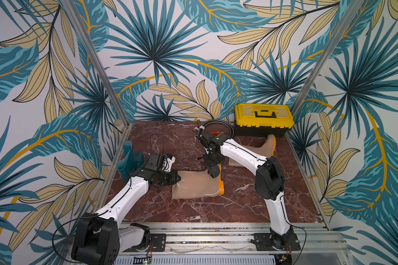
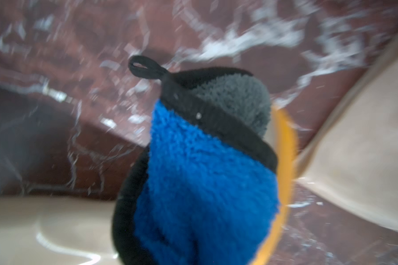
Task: Wipe the rubber boots with a cloth
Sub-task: Wipe the dirt off the rubber boot.
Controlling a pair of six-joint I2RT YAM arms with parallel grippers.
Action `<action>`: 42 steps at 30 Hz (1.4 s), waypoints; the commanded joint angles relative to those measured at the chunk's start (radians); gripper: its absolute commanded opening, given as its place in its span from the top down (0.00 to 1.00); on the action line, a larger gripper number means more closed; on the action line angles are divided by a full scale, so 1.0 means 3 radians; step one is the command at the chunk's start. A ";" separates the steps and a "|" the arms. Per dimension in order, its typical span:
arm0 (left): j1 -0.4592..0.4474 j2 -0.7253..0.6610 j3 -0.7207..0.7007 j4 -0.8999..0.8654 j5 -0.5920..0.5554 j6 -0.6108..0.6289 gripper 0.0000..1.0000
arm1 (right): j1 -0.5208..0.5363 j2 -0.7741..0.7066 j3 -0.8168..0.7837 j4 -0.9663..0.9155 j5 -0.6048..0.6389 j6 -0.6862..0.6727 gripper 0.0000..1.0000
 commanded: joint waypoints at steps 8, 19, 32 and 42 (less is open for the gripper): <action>-0.0018 -0.0025 -0.0018 -0.0022 -0.0007 0.0001 1.00 | 0.0176 -0.0350 -0.0355 0.0358 -0.0508 0.0422 1.00; -0.0019 0.0096 0.0040 -0.0024 -0.0028 0.0025 1.00 | -0.0013 -0.0155 -0.0037 0.0047 -0.0133 0.0184 1.00; -0.0023 0.0074 -0.0012 -0.0023 -0.0153 -0.0140 1.00 | -0.0013 -0.0494 -0.0533 0.0064 -0.0317 0.0342 1.00; -0.0020 0.0109 0.0038 -0.0024 -0.0231 -0.0138 1.00 | 0.0535 -0.1748 -0.2466 0.0533 -0.0348 0.1174 1.00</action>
